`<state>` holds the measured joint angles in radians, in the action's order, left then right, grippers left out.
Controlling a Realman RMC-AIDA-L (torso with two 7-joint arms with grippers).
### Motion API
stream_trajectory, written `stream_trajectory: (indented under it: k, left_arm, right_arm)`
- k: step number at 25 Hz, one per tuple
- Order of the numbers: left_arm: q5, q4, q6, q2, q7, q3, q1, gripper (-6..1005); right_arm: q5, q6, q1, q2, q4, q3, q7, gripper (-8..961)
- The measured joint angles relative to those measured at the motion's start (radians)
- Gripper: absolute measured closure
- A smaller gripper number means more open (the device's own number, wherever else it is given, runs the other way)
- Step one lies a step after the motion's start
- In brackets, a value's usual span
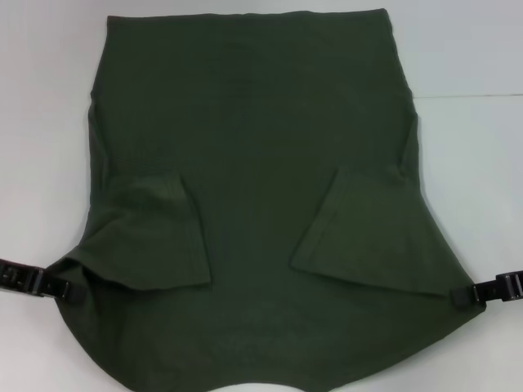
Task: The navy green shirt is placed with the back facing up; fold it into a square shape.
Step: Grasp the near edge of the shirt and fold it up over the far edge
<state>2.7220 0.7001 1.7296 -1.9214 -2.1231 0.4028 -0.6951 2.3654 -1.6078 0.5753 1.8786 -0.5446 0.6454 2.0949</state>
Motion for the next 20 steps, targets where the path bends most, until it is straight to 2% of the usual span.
stream_trajectory:
  k: [20]
  left_arm:
    - [0.002, 0.082, 0.131, 0.016, 0.084, -0.004, 0.049, 972]
  right_arm:
    - [0.002, -0.084, -0.023, -0.018, 0.001, -0.019, -0.079, 911]
